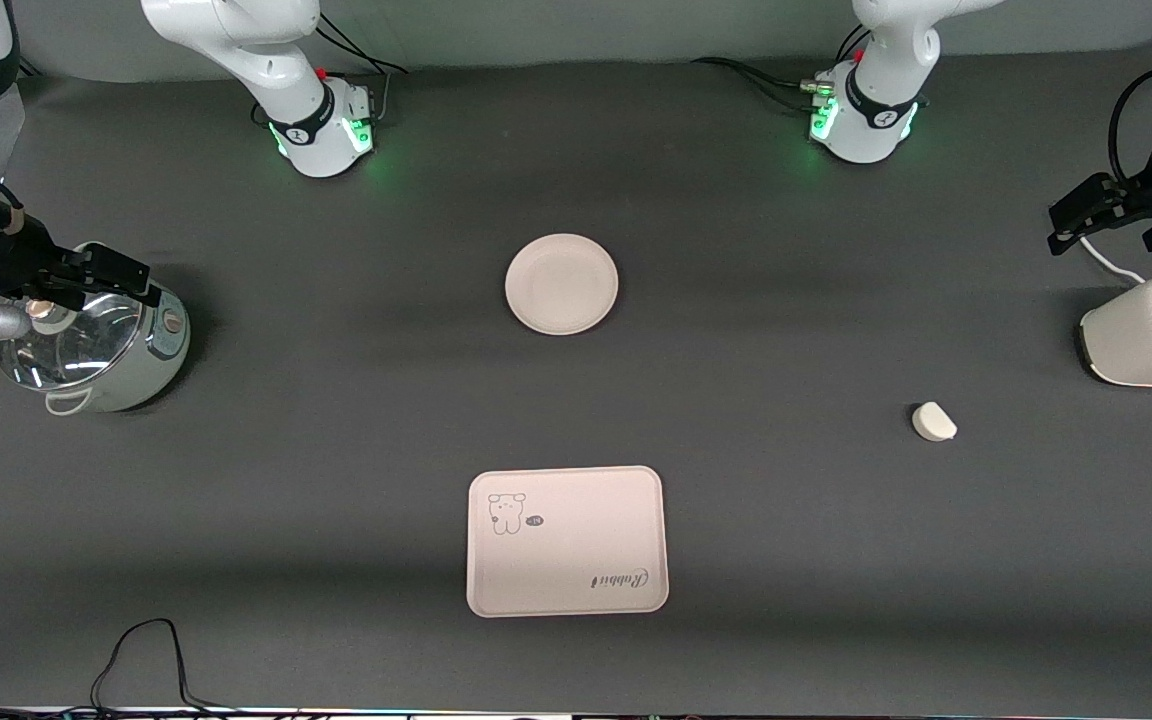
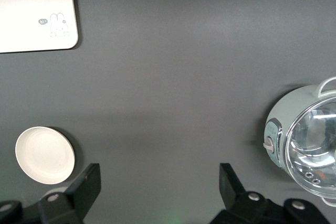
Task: Place bun in plate and plate on tray
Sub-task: 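Move the left gripper toward the white bun, then lower the left gripper over the white bun and grasp it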
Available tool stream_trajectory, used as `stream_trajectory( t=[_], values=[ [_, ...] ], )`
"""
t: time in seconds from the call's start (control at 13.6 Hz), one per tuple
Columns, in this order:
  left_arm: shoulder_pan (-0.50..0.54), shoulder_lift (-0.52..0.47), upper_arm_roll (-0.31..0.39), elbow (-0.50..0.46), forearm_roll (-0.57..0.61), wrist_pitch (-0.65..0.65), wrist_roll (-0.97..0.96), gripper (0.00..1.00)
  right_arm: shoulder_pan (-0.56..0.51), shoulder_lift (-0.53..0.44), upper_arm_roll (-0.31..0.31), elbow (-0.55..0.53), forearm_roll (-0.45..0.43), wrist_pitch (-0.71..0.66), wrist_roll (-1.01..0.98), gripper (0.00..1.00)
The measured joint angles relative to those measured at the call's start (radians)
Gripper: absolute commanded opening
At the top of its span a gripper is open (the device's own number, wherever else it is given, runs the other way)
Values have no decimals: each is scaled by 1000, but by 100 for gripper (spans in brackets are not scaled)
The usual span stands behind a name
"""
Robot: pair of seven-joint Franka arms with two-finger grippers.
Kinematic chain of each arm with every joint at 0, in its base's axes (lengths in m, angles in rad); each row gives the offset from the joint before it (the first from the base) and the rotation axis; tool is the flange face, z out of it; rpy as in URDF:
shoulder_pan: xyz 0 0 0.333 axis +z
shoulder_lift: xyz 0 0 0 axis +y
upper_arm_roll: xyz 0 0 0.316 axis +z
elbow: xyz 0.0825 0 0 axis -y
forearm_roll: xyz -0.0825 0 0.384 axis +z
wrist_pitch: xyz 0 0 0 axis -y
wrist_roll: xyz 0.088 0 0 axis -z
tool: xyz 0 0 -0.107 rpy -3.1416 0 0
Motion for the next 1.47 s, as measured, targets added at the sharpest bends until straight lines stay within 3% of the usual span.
stream_trajectory(
  t=[0.37,0.59,0.96,1.25,1.47],
  values=[
    [0,18,-1,-1,2,0,1,100,-1,0,-4,13,0,-1,1,100],
    [0,123,-4,-17,28,52,-2,100,-1,2,-4,21,0,-3,3,100],
    [3,382,4,-110,46,398,-35,100,-2,10,-5,22,0,-22,7,100],
    [12,508,6,-240,48,684,-86,98,-1,29,-4,20,0,-35,8,100],
    [14,593,6,-285,72,800,-143,86,-1,34,-3,18,0,-34,8,100]
  ],
)
